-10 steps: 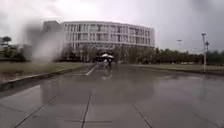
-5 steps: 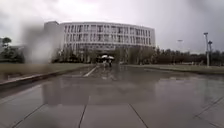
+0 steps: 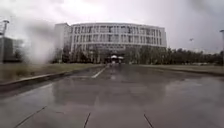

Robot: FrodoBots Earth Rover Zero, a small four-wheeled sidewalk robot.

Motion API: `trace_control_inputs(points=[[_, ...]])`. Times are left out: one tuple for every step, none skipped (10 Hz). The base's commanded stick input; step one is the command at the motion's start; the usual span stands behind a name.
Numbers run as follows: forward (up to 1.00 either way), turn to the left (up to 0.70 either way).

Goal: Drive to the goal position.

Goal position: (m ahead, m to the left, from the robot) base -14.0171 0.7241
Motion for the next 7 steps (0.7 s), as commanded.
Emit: trace_control_inputs(points=[[0.70, 0.00], [0.70, 0.00], [0.70, 0.00], [0.70, 0.00], [0.70, 0.00], [0.70, -0.08], [0.70, -0.34]])
